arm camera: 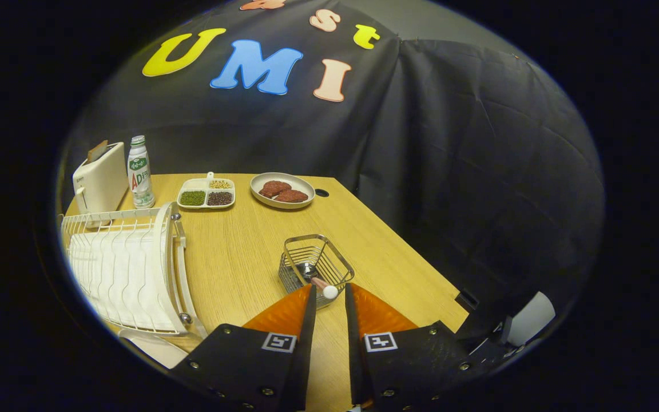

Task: Take the plate from the dish rack, then take the spoon from the basket and place it into the plate.

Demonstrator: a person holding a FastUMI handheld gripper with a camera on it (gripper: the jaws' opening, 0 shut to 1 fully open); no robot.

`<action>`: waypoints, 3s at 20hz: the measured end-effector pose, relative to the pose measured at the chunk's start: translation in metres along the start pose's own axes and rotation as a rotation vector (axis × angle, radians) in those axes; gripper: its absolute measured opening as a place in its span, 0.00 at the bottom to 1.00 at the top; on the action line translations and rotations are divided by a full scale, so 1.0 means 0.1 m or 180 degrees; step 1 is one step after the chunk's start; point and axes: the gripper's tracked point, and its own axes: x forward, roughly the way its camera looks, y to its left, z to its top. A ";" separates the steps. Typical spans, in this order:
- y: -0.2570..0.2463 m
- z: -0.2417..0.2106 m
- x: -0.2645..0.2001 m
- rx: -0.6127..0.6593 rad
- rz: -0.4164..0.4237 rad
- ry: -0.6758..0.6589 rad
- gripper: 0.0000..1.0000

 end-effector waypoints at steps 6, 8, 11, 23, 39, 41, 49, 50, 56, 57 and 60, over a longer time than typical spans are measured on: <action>0.02 0.11 0.18 -0.0045 0.0252 -0.0107 0.29; 0.03 0.10 0.20 -0.0060 0.0325 -0.0079 0.15; 0.08 0.13 0.23 -0.0040 0.0497 -0.0086 0.12; -0.07 0.34 0.00 -0.0218 0.0634 -0.0265 0.00; 0.39 0.48 -1.65 -0.0310 0.0584 -0.0546 0.00; 0.51 0.44 -1.89 -0.0330 0.0617 -0.0574 0.01; 1.03 -0.12 -2.54 -0.0487 0.1034 -0.0468 0.00; 1.13 -0.23 -2.58 -0.0513 0.1149 -0.0429 0.00; 1.55 -0.70 -2.47 -0.0709 0.1639 -0.0299 0.00; 1.61 -0.73 -2.43 -0.0691 0.1713 -0.0296 0.00; 1.70 -0.84 -2.32 -0.0655 0.1915 -0.0279 0.00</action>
